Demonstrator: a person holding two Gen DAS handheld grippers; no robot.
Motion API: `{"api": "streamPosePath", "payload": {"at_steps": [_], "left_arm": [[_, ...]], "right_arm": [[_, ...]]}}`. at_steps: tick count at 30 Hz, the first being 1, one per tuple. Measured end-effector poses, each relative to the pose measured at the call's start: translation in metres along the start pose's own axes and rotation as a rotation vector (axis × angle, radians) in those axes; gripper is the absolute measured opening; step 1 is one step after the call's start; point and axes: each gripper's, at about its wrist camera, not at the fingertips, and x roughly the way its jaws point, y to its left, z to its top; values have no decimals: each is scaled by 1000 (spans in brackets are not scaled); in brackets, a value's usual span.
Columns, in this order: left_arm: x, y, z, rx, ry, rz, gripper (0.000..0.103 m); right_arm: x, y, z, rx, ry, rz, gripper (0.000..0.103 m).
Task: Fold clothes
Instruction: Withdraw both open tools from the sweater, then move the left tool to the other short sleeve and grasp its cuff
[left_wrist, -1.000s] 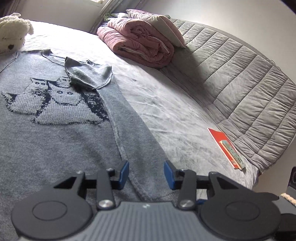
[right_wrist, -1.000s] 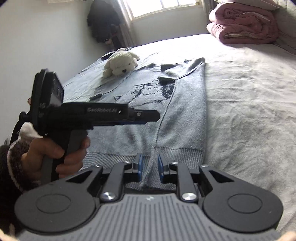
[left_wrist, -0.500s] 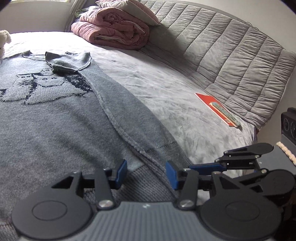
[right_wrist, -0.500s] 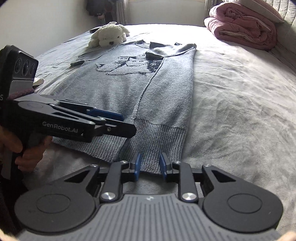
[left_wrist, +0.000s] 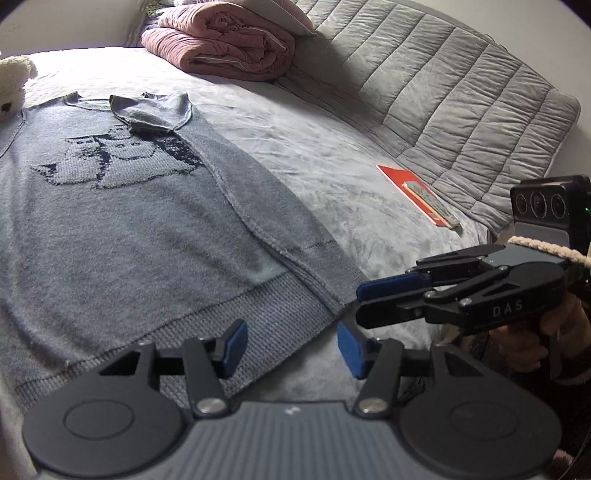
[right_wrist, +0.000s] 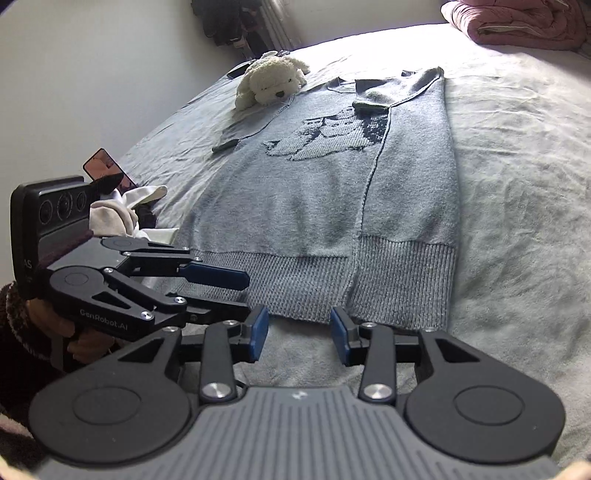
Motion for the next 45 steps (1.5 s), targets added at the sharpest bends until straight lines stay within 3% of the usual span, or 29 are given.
{"api": "streamPosePath", "payload": {"at_steps": [3, 9, 14, 19, 27, 33, 41, 45], "left_arm": [[-16, 13, 13, -67, -60, 15, 62], [-39, 42, 43, -184, -159, 115, 63], [-51, 73, 63, -271, -230, 239, 70], [-59, 112, 79, -347, -294, 434, 78], [-58, 185, 78, -580, -355, 600, 80], [-53, 218, 77, -718, -452, 651, 79], [-34, 249, 84, -791, -581, 689, 73], [-27, 259, 83, -784, -634, 714, 69]], "right_arm": [[1, 6, 18, -17, -22, -17, 47], [10, 15, 56, -56, -56, -11, 51], [23, 21, 90, -77, -86, -8, 51], [47, 26, 124, -115, -144, -24, 57], [109, 23, 167, -155, -240, -50, 57], [155, 12, 195, -181, -297, -85, 57], [203, -6, 218, -194, -379, -259, 57], [222, -38, 216, -101, -373, -285, 57]]}}
